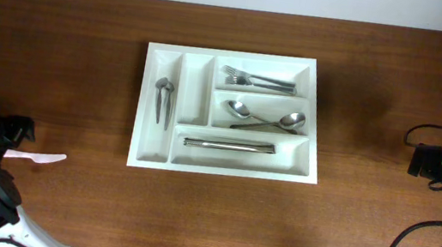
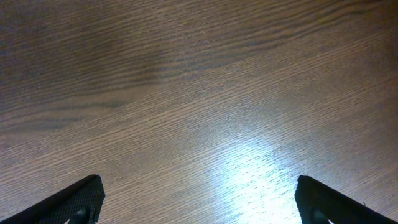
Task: Pack container
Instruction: 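Move the left gripper down to the white plastic knife, then align the left gripper over the plastic knife handle and close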
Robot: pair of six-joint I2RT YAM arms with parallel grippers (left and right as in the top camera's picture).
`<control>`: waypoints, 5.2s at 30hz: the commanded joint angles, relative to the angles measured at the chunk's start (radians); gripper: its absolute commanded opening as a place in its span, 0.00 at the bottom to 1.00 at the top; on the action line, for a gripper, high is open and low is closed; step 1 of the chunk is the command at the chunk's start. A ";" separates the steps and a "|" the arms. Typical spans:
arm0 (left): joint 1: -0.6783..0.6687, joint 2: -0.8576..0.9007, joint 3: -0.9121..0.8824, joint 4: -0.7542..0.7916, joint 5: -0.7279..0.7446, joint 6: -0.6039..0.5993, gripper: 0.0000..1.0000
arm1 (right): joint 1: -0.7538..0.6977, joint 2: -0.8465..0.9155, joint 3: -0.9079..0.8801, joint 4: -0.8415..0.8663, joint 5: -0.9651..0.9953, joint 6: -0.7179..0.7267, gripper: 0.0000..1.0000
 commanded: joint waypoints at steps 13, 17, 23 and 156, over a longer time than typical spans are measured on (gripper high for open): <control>0.002 -0.005 -0.128 0.216 0.027 0.079 0.99 | 0.000 -0.002 -0.003 0.002 0.009 0.012 0.99; 0.002 -0.005 -0.130 0.237 0.023 0.085 0.99 | 0.000 -0.002 -0.003 0.002 0.009 0.012 0.99; 0.002 -0.005 -0.133 0.272 0.024 0.105 0.99 | 0.000 -0.002 -0.003 0.002 0.009 0.012 0.99; 0.002 -0.004 -0.179 0.282 -0.040 0.069 0.97 | 0.000 -0.002 -0.003 0.002 0.009 0.012 0.99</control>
